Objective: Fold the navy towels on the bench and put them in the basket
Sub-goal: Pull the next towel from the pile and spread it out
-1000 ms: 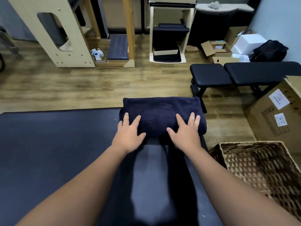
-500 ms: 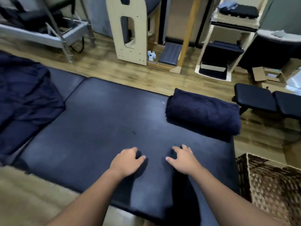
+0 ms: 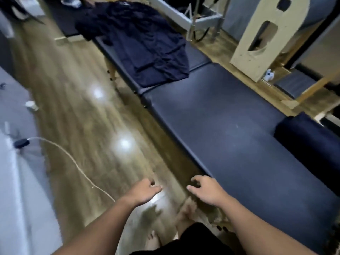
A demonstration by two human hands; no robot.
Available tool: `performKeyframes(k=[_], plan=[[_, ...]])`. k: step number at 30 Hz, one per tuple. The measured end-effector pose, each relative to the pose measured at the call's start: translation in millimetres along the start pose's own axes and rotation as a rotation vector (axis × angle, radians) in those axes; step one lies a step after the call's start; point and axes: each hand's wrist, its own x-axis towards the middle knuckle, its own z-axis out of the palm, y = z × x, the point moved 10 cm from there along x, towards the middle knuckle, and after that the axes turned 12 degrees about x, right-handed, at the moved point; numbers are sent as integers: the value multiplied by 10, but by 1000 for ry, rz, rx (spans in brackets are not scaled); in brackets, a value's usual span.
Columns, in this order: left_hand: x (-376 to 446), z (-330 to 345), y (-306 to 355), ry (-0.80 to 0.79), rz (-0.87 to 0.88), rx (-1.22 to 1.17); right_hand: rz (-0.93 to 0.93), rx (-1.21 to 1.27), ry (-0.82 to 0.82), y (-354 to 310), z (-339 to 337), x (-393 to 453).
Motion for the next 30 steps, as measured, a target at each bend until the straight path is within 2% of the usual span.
performKeyframes(k=[7, 13, 19, 22, 30], plan=[[-404, 59, -989, 33, -166, -285, -4, -35, -272, -492, 717, 162], [-255, -326, -1160, 48, -213, -361, -53, -56, -385, -1024, 763, 698], [20, -1111, -1103, 91, -280, -276, -165, -81, -429, -1763, 474, 1311], [209, -1467, -1072, 130, -261, -281, -214, -72, -452, -2119, 355, 1568], [875, -2259, -1279, 89, -256, -257, -234, -25, -429, -2881, 147, 2245]])
